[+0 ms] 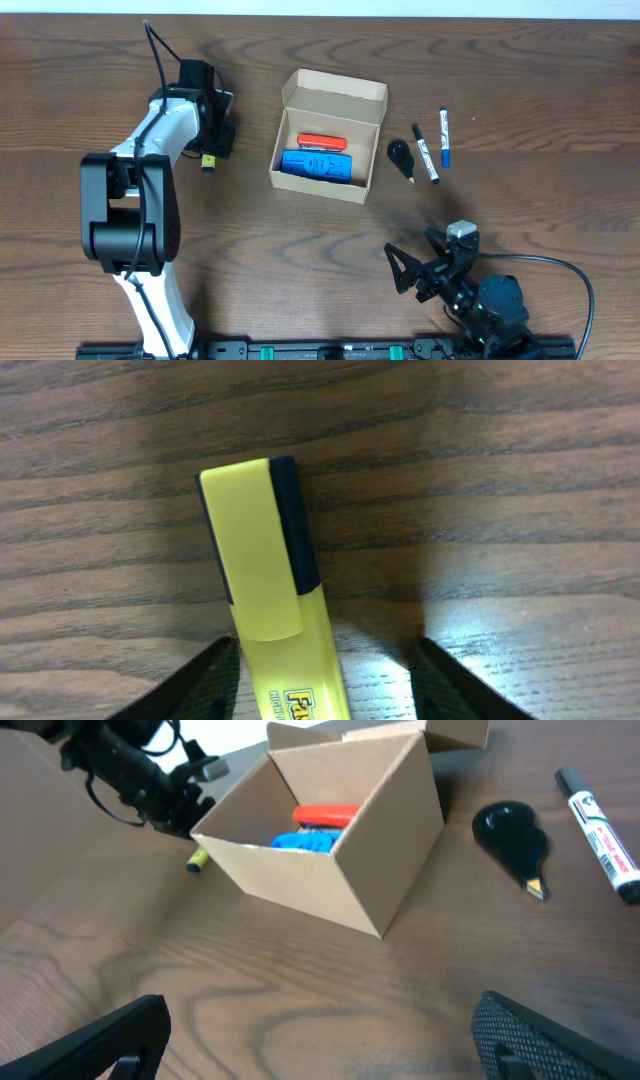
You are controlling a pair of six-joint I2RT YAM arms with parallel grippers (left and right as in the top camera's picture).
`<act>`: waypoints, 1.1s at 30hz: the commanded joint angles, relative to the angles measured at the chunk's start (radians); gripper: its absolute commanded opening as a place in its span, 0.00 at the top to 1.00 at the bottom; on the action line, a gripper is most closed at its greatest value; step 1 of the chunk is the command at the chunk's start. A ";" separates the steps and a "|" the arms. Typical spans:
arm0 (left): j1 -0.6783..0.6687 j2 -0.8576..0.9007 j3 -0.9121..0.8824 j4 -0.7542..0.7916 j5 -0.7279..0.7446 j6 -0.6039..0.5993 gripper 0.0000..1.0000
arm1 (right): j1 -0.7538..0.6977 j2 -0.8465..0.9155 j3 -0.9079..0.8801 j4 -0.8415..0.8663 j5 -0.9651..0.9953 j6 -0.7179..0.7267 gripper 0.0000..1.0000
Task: Pack container
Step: 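Move left gripper to the yellow highlighter and grasp it, then lift the yellow highlighter and carry it over the box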
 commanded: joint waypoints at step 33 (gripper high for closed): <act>-0.261 -0.379 0.251 -0.223 -0.011 -0.364 0.94 | -0.001 0.002 -0.003 -0.005 0.014 0.011 0.01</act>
